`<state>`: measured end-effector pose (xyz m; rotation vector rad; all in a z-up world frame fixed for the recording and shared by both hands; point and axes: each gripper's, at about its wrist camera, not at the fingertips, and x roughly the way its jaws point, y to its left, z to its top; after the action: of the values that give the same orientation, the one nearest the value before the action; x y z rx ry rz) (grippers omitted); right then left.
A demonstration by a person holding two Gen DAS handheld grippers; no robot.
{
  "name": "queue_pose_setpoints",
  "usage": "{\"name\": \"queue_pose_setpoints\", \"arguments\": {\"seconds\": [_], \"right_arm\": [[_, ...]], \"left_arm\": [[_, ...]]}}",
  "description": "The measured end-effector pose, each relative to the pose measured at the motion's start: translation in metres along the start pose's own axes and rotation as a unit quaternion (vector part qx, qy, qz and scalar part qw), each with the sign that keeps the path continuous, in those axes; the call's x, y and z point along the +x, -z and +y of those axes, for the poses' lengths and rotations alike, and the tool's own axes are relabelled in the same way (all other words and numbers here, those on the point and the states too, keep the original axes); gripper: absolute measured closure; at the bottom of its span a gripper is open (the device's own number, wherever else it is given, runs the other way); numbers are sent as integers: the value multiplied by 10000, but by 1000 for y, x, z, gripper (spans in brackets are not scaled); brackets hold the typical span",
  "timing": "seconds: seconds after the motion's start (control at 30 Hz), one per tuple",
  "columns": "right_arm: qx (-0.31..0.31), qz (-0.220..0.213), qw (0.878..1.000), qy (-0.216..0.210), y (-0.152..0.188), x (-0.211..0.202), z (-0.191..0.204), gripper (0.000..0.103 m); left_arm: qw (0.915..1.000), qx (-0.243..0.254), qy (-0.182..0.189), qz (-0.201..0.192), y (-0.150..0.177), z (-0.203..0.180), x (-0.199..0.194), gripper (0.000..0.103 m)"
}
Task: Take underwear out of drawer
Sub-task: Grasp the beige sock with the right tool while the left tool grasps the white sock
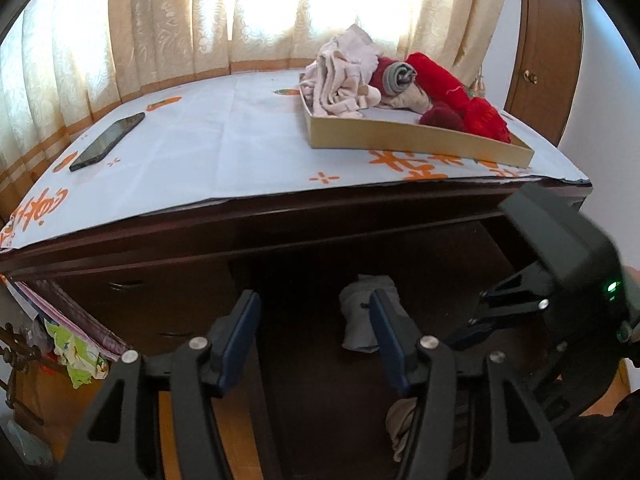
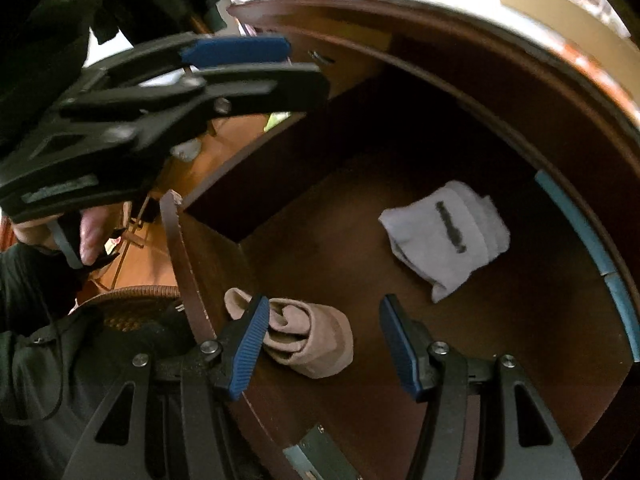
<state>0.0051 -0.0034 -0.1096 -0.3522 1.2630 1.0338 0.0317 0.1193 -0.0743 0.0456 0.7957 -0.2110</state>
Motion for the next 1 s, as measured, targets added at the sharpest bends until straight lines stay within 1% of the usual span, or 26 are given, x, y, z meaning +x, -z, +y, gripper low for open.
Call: {"name": "queue_pose_setpoints", "arguments": {"seconds": [0.07, 0.23, 0.33, 0.4, 0.47, 0.53, 0.6, 0.67, 0.73, 0.77, 0.9, 1.0], "right_arm": [[28, 156, 9998, -99, -2, 7, 0, 43], [76, 593, 9982, -85, -2, 29, -4, 43], [141, 730, 9972, -126, -2, 39, -7, 45], [205, 805, 9962, -248, -2, 43, -9, 53], [212, 825, 9958, -322, -2, 45, -9, 66], [215, 802, 9955, -446, -1, 46, -7, 73], [236, 737, 9961, -422, 1, 45, -7, 74], [209, 605, 9974, -339, 2, 43, -7, 81], [139, 446, 9989, 31, 6, 34, -6, 82], [146, 358, 9992, 139, 8, 30, -7, 84], [387, -84, 9987, 331, 21, 6, -22, 84], [571, -340, 9971, 363, 30, -13, -28, 84]], "left_arm": [[10000, -20, 5, 7, 1, 1, 1, 44], [10000, -41, 9, 22, 2, 2, 1, 43], [10000, -30, 24, 26, 2, 1, 2, 43], [10000, -13, 37, 30, 1, -1, 2, 43], [10000, 5, 50, 46, 1, -4, 4, 42], [10000, 11, 62, 63, 2, -6, 5, 42], [9999, -6, 102, 82, 1, -7, 7, 42], [9999, 5, 61, 88, 1, -9, 7, 41], [10000, 17, 7, 40, 1, -10, 6, 41], [10000, 23, -3, 37, 0, -11, 6, 41], [9999, 58, -2, 122, 0, -15, 11, 41], [9996, 177, -7, 227, 0, -23, 19, 41]]}}
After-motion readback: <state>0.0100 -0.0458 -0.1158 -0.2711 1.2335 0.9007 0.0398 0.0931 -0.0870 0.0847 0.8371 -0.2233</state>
